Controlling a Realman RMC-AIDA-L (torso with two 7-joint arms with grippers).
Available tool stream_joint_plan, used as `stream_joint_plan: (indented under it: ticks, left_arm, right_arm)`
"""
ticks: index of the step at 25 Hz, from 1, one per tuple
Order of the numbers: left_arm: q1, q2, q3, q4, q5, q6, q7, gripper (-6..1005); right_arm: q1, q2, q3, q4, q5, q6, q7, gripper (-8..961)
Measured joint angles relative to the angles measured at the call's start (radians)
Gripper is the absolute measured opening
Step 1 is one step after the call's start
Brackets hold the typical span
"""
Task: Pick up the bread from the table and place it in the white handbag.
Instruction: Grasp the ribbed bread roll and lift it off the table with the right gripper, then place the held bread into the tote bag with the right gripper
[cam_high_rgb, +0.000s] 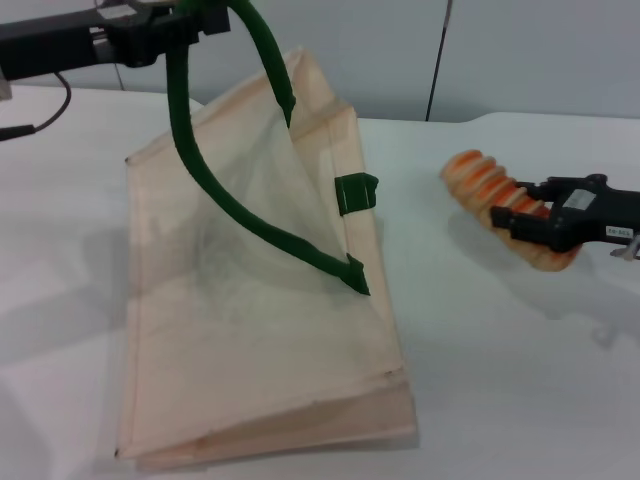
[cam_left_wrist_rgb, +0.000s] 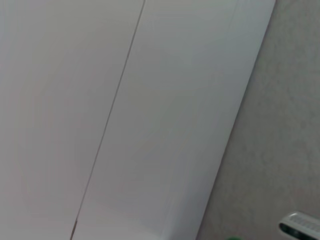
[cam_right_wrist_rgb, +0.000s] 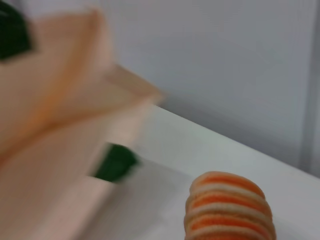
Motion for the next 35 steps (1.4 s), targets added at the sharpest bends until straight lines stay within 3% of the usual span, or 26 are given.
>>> stream_joint_plan:
  ticks: [4,8,16,26,35]
  left_arm:
    - [-0.022,0.004,0.002,0.000,0.005,0.003,-0.003,128]
    - [-0.057,0.003,0.002,0.000,0.033,0.005,-0.004,128]
    - [-0.089,-0.008,0.002,0.002,0.064,0.002,-0.002,129]
    - [-0.100,-0.017,0.001,0.003,0.061,-0.001,0.003,128]
    - [-0.104,-0.021,0.001,0.003,0.058,-0.002,0.005,129]
  right_arm:
    - [0.015,-0.001,0.013,-0.024,0.000,0.166,-0.051,528]
    - [0.058,0.003,-0.009,-0.018,-0.010,0.190,-0.054,495]
    - [0.156,0.009,-0.100,0.057,-0.009,0.113,-0.059,431]
    - [0.267,0.016,-0.137,0.192,-0.005,0.060,-0.076,381]
    - [0.300,0.022,-0.132,0.275,0.016,-0.051,-0.078,318]
